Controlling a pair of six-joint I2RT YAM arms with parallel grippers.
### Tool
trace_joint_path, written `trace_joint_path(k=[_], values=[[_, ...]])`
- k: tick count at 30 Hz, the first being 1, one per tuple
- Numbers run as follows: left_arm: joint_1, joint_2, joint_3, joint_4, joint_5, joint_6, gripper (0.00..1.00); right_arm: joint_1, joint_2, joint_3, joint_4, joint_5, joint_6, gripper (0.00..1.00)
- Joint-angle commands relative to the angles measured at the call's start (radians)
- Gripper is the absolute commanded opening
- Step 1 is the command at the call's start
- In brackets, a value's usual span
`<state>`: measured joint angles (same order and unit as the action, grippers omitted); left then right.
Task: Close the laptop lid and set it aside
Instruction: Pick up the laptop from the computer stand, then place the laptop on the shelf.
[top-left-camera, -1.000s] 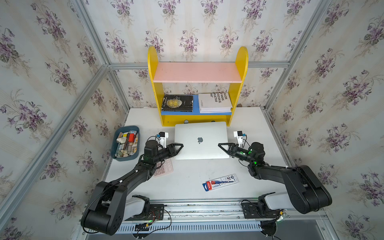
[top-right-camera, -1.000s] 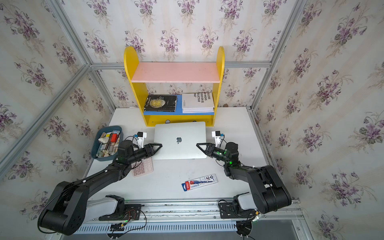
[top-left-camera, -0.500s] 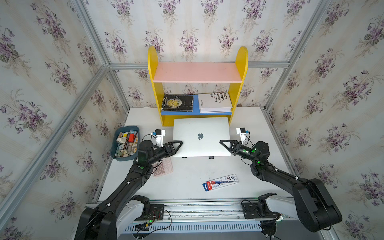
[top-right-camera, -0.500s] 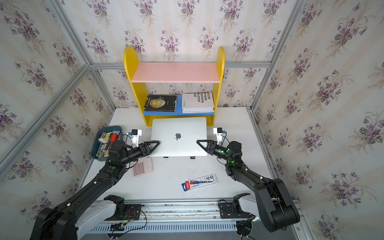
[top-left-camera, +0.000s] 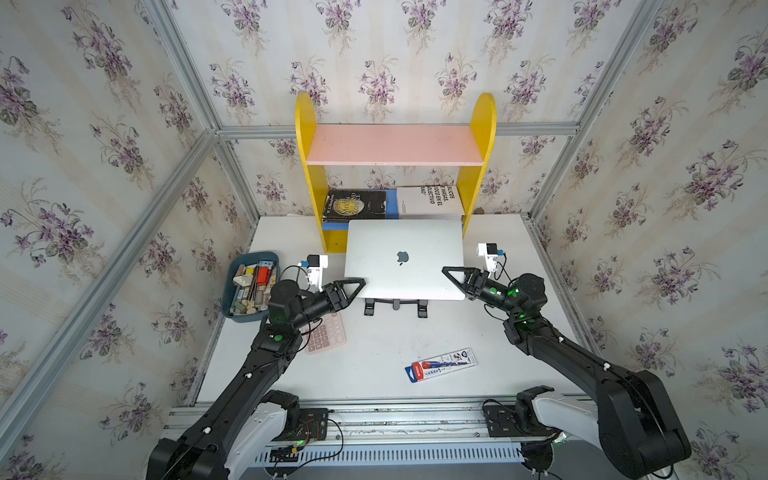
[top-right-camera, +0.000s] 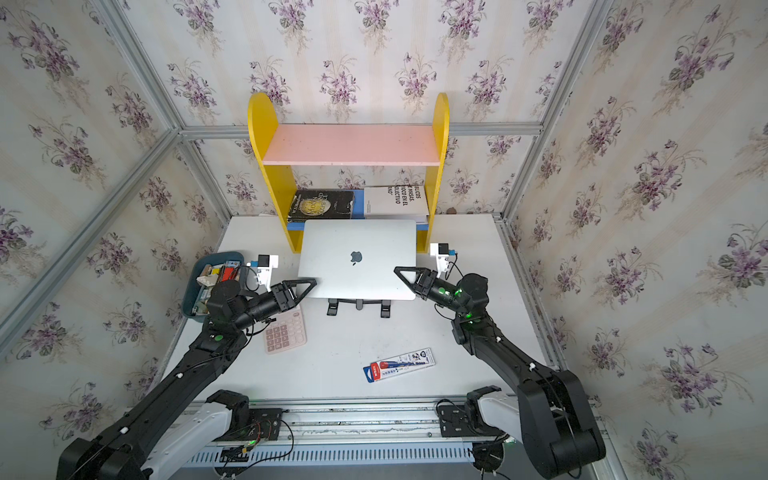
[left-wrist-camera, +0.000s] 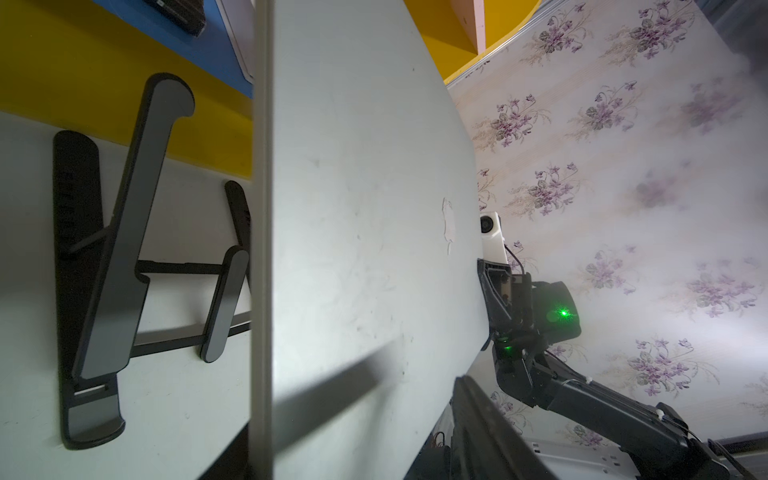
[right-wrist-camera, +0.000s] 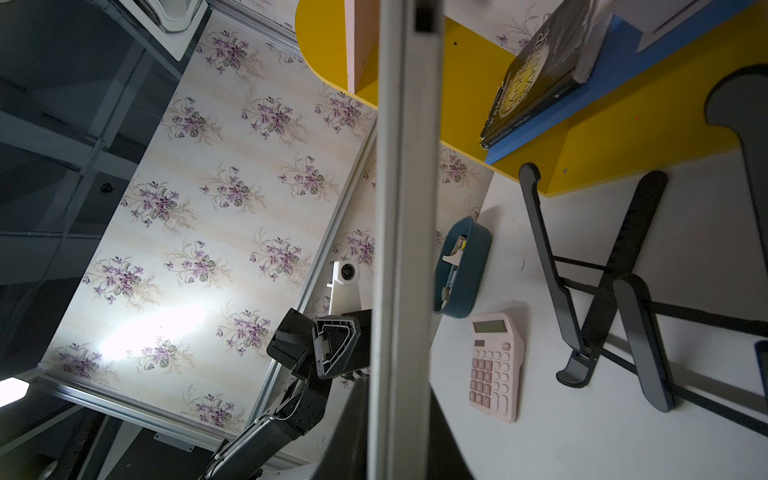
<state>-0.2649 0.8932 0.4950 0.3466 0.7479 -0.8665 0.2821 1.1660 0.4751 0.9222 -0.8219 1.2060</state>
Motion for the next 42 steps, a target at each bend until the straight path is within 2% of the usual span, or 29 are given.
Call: trace_joint_path(k=[1, 2, 5, 9, 20, 25, 32, 42], values=[[-0.002, -0.008, 0.019, 0.045, 0.058, -0.021, 0.57, -0.001, 0.0, 0.03, 0.096, 0.042, -0.006, 0.0], [-0.002, -0.007, 0.023, 0.05, 0.059, -0.026, 0.56, -0.001, 0.001, 0.037, 0.092, 0.038, -0.005, 0.0], [-0.002, 0.003, 0.036, 0.069, 0.059, -0.044, 0.43, -0.001, 0.007, 0.058, 0.078, 0.032, -0.005, 0.0], [-0.001, 0.035, 0.055, 0.123, 0.076, -0.082, 0.32, -0.001, 0.021, 0.088, 0.062, 0.027, -0.007, 0.0], [0.026, 0.121, 0.119, 0.239, 0.106, -0.155, 0.1, -0.001, 0.08, 0.212, -0.039, 0.006, -0.045, 0.0], [0.05, 0.177, 0.14, 0.325, 0.122, -0.209, 0.0, -0.001, 0.115, 0.301, -0.104, 0.007, -0.071, 0.04], [0.076, 0.266, 0.175, 0.462, 0.145, -0.313, 0.0, -0.001, 0.159, 0.408, -0.167, 0.01, -0.084, 0.06], [0.089, 0.338, 0.268, 0.492, 0.156, -0.35, 0.0, -0.001, 0.217, 0.532, -0.242, 0.015, -0.11, 0.09]])
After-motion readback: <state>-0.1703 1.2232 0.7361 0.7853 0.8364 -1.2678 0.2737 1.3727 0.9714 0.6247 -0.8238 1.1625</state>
